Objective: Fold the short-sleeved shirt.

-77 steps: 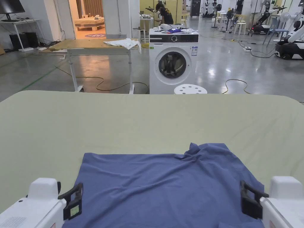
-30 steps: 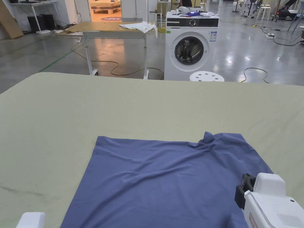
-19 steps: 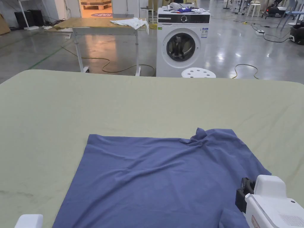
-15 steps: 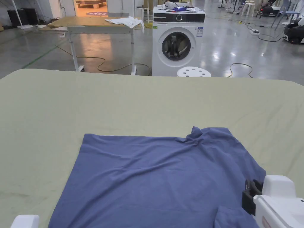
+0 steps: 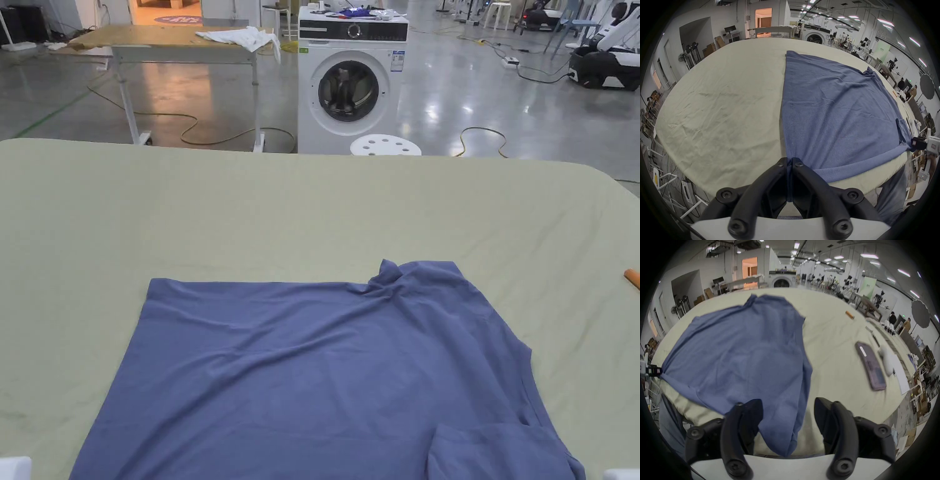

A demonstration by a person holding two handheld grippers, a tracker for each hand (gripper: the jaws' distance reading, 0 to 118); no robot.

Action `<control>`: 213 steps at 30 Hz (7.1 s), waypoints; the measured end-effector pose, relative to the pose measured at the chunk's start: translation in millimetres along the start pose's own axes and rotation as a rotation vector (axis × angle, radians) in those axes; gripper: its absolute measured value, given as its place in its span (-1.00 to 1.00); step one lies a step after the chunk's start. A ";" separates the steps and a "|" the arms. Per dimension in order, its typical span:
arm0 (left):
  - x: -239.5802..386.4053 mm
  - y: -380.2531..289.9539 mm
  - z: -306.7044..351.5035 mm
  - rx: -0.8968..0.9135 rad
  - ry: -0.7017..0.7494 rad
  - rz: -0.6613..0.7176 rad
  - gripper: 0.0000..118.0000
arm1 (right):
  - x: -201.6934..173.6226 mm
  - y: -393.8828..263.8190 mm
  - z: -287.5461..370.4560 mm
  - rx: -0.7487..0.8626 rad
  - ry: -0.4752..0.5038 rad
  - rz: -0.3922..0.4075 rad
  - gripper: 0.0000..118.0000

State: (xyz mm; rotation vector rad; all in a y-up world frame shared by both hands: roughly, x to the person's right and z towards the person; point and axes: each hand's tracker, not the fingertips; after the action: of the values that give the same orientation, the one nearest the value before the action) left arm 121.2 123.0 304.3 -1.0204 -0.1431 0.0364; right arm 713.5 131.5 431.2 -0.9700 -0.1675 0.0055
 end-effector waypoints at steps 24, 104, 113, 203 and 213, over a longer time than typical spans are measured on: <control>10.4 78.4 12.0 0.258 -0.016 0.029 -0.99 | 2.4 115.1 19.6 0.203 0.071 -0.038 -0.89; 31.3 122.3 -94.7 0.012 0.097 -0.047 -0.65 | -94.1 127.1 -23.9 0.624 -0.014 -0.045 -0.99; 25.7 116.7 -75.0 0.065 0.032 -0.023 -1.00 | -25.2 131.1 -57.9 0.361 -0.076 -0.126 0.14; 54.4 127.9 19.5 0.546 0.081 -0.044 -1.00 | -147.5 148.7 32.7 0.839 0.035 -0.016 -0.96; -15.7 184.4 -86.0 0.156 0.016 0.044 -0.59 | -135.4 141.4 7.6 0.725 0.024 0.033 -0.95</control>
State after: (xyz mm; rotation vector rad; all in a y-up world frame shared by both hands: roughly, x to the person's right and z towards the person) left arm 124.1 145.2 101.5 -0.8682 -0.1014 0.0781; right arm 588.7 207.1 300.4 -0.2493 -0.1135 0.0800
